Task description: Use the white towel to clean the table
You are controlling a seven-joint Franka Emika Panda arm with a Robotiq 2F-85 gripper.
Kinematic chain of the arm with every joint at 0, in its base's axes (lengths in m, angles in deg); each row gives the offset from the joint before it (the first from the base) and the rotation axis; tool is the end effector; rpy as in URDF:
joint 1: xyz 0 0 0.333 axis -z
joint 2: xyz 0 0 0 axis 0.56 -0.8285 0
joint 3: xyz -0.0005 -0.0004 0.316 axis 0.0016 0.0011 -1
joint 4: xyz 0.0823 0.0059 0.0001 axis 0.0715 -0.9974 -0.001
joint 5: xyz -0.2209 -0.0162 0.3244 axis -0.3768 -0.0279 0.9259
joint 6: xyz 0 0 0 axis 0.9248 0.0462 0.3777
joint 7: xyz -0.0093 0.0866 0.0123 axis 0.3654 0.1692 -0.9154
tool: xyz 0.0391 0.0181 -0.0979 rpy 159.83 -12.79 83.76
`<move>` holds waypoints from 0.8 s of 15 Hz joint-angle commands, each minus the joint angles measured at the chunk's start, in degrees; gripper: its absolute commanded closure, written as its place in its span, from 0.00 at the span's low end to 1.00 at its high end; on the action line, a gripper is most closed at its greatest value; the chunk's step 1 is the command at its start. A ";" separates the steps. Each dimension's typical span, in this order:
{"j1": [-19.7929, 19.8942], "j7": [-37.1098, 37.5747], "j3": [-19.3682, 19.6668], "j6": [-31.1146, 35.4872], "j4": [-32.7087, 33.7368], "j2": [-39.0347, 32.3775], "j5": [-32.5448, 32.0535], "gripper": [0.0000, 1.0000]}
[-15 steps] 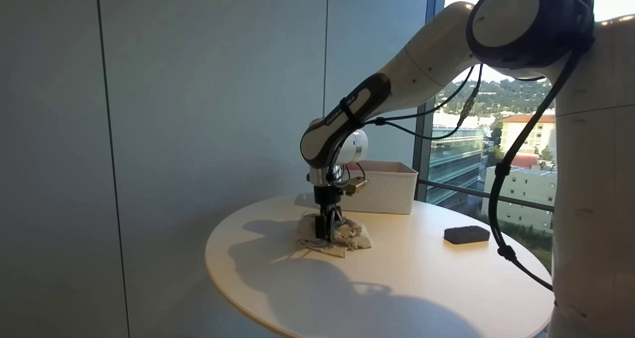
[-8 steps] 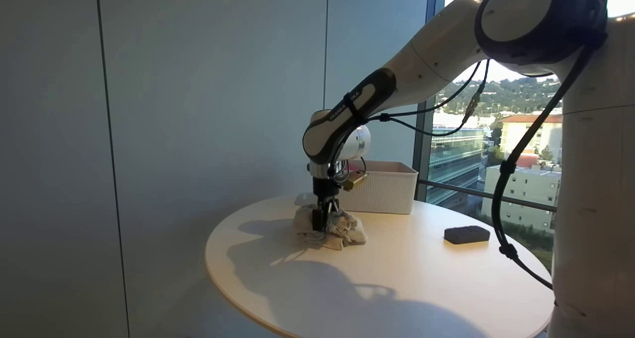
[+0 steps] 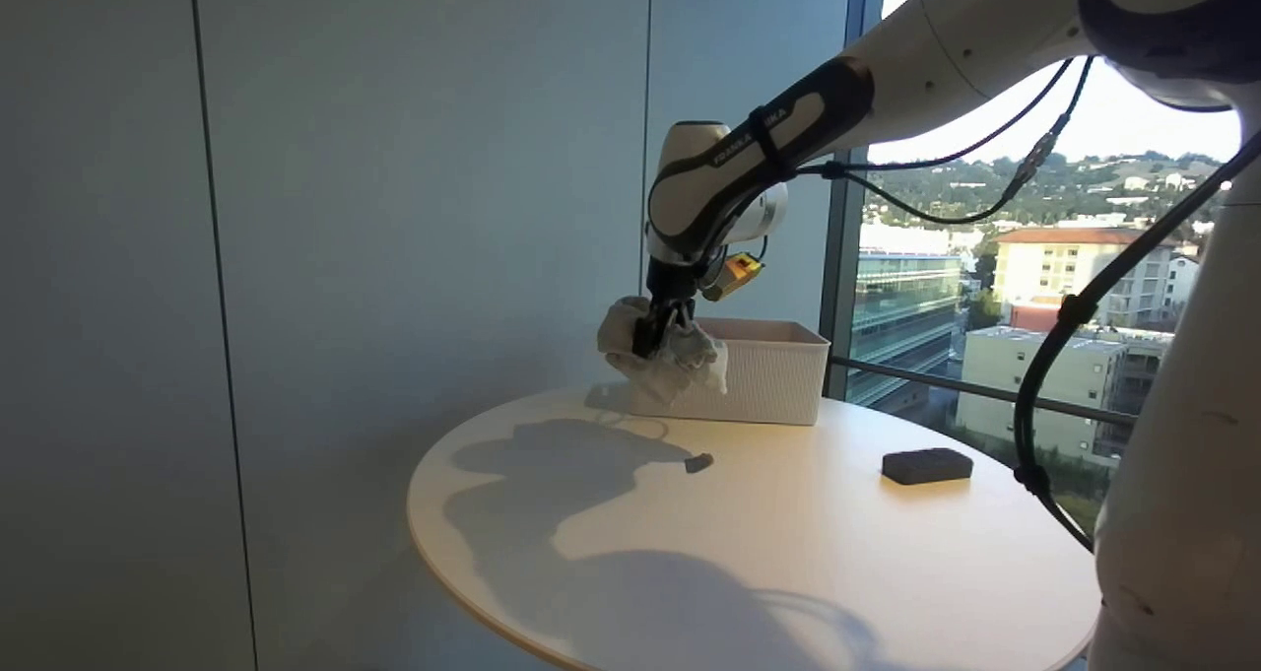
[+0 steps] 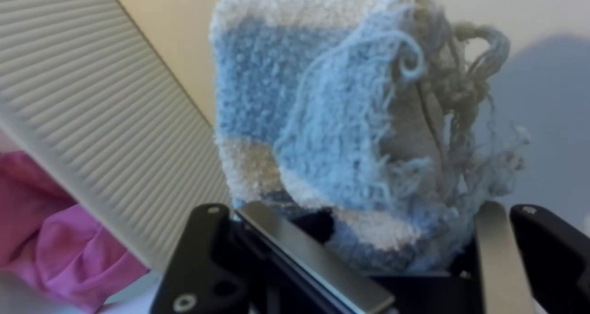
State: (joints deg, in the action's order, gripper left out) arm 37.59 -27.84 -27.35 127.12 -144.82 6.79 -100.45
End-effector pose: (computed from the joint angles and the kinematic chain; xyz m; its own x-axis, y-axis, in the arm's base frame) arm 0.5408 -0.0616 0.4922 0.9196 0.2895 0.2654 0.2239 -0.9417 0.2511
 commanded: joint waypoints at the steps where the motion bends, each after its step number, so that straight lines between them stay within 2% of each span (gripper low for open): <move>1: 1.31 5.28 0.60 5.81 1.44 2.58 -5.31 0.83; 7: 5.56 14.20 3.77 6.53 17.25 -4.55 -7.76 0.80; 12: 7.92 26.64 7.44 4.65 29.02 -14.87 -11.29 0.81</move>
State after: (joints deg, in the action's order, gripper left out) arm 44.83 -9.28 -21.46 133.08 -124.71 -0.28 -108.56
